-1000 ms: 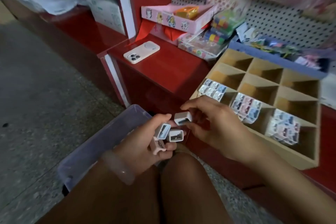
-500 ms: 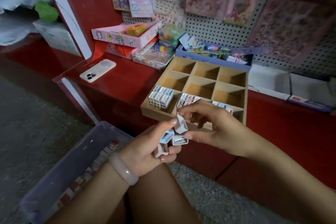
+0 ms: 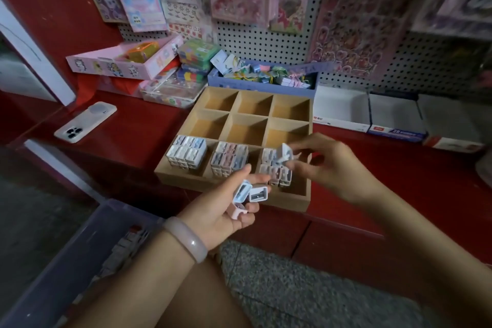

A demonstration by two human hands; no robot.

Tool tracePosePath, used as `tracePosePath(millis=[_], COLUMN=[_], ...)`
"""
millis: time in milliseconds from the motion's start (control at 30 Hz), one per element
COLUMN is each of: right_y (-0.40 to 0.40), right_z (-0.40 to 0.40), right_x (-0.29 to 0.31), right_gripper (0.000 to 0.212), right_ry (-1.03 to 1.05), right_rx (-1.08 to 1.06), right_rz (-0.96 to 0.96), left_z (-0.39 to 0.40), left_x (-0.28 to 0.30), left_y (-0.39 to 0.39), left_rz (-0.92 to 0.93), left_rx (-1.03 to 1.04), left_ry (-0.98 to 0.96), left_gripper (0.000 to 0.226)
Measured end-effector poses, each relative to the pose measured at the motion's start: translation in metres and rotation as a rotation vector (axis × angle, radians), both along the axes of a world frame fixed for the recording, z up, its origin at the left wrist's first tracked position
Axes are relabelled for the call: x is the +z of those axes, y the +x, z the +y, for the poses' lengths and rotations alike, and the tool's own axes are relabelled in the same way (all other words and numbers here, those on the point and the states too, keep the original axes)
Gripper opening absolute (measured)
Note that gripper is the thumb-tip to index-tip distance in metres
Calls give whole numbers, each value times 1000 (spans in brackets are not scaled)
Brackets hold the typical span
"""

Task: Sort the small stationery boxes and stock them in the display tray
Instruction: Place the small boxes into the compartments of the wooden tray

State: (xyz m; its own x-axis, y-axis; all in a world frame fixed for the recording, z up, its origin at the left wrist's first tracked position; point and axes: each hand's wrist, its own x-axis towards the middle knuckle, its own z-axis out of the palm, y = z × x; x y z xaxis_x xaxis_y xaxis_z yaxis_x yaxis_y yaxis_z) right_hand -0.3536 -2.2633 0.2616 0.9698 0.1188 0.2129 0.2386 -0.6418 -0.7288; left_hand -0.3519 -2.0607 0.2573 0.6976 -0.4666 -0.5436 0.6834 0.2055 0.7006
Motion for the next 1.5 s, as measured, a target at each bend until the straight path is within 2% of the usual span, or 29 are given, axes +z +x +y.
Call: tracePosePath(millis=[100,233,467,733,867,967,1033,1133,1267,1367,1500], right_y=[13,21,33,40,34,26,23,23,22,22,21], right_z=[-24,-17,-4,-2,9,33,44,51,53,56,60], right_x=[-19,-40,-48,-51,-39,-18,-12,-14,-17,-21,-28], right_gripper=[29,36,39,45,35,26,31,37,29,24,28], right_ry=[-333,-532,-642,-631,-372,-164,-163,-218,-278,-281,-161], right_rx=[-252,-209,-193,-145,-119,94,235,320,341,327,212], right_rz=[-46,38,46,76,-56,-83,-101,-124,-193,-206,-148], left_z=[1,7,18,21,22,19,16,16,20,21,15], left_x=[-5,-11,-17,-19,-16,-13,-11,-8,-11,-13,-14], left_y=[11,20,24,23,21,19,18,15,14,12,8], left_rz=[110,182,213,221,216,205,190,178,190,167,39], left_rx=[148,265,306,304,319,308,294,282,283,208,129], left_ry=[-85,-166,-187,-215,-245,-242,-242,-224,-223,-211,-34], left_gripper=[36,41,43,46,47,44,40,39,34,30,20])
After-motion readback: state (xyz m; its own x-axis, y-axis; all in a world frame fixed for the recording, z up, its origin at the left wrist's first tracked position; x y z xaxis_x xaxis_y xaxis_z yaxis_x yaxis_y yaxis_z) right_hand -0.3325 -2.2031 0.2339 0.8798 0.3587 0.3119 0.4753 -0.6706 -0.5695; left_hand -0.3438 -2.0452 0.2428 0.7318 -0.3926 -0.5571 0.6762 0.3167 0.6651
